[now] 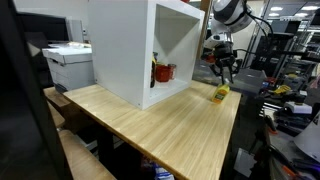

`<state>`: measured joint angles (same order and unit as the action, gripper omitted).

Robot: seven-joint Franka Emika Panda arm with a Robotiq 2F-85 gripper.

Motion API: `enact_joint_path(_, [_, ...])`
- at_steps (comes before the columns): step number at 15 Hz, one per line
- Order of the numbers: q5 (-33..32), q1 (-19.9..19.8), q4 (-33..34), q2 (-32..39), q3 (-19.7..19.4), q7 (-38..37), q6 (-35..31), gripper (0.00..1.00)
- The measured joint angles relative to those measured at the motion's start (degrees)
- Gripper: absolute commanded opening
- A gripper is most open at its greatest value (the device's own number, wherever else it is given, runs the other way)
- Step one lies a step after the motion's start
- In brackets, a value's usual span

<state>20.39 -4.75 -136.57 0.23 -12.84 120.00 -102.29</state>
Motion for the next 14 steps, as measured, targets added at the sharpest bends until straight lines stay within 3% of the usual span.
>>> enact_joint_path(4, [0.3,-1.0,1.2,1.2,0.3,0.0,0.2,0.62])
enact_joint_path(10, [0.3,-3.0,1.8,1.3,0.3,-0.2,-0.2,0.98])
enact_joint_path(14, [0.3,-3.4,-0.2,-1.3,0.6,-5.6,-10.3,1.0])
